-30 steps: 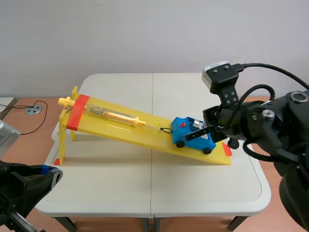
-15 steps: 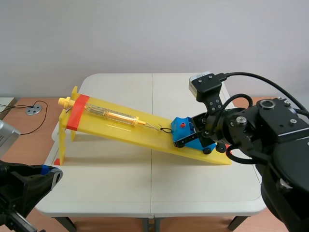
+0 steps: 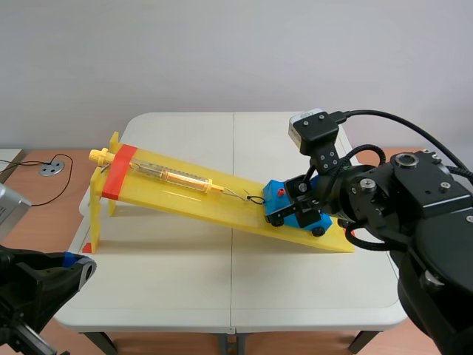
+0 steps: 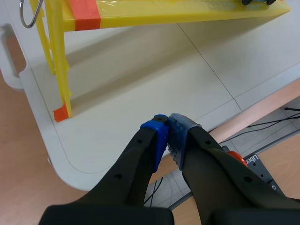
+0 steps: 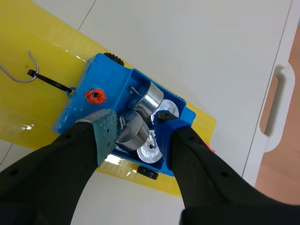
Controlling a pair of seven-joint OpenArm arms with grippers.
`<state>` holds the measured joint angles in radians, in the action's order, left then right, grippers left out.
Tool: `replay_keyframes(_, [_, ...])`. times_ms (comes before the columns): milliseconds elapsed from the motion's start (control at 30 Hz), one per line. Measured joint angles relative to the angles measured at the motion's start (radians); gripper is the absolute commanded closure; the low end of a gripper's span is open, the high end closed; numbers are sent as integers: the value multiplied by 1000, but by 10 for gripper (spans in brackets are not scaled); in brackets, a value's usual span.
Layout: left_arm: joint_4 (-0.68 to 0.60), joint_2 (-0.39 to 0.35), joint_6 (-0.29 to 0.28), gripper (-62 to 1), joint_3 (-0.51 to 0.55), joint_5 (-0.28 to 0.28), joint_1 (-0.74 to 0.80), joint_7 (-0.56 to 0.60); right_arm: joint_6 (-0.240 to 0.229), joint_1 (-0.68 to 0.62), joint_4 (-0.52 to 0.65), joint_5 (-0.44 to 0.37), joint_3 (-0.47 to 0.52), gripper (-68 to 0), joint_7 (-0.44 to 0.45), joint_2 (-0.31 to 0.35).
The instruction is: Place the four metal weights on the blue cart on the ramp.
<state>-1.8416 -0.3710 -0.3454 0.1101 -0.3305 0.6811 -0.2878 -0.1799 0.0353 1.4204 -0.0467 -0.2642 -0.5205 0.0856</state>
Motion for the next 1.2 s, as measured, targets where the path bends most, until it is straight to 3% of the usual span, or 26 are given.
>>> replay_keyframes(133, [0, 0, 0, -27, 0, 0, 0, 0, -14, -13, 47, -61, 1, -234, -34, 7])
replay_keyframes(300, [0, 0, -1, -27, 0, 0, 0, 0, -35, -80, 230, -163, 37, -229, -91, 47])
replay_keyframes(333, [0, 0, -6, -27, 0, 0, 0, -6, -38, -101, 272, -183, 54, -216, -98, 61])
replay_keyframes(500, [-27, 0, -52, -27, 0, 2, 0, -45, -53, -225, 448, -269, 178, -10, -110, 141])
replay_keyframes(667, [-117, 48, -60, -27, 0, 27, 0, -53, -87, -352, 539, -325, 315, -6, -110, 216])
replay_keyframes(833, [-168, 130, -78, -27, -6, 86, -58, -53, -185, -488, 568, -404, 443, -6, -111, 270])
replay_keyframes(1200, [-149, 205, -76, -27, -169, 318, -268, -52, -458, -823, 570, -547, 652, -6, -116, 277])
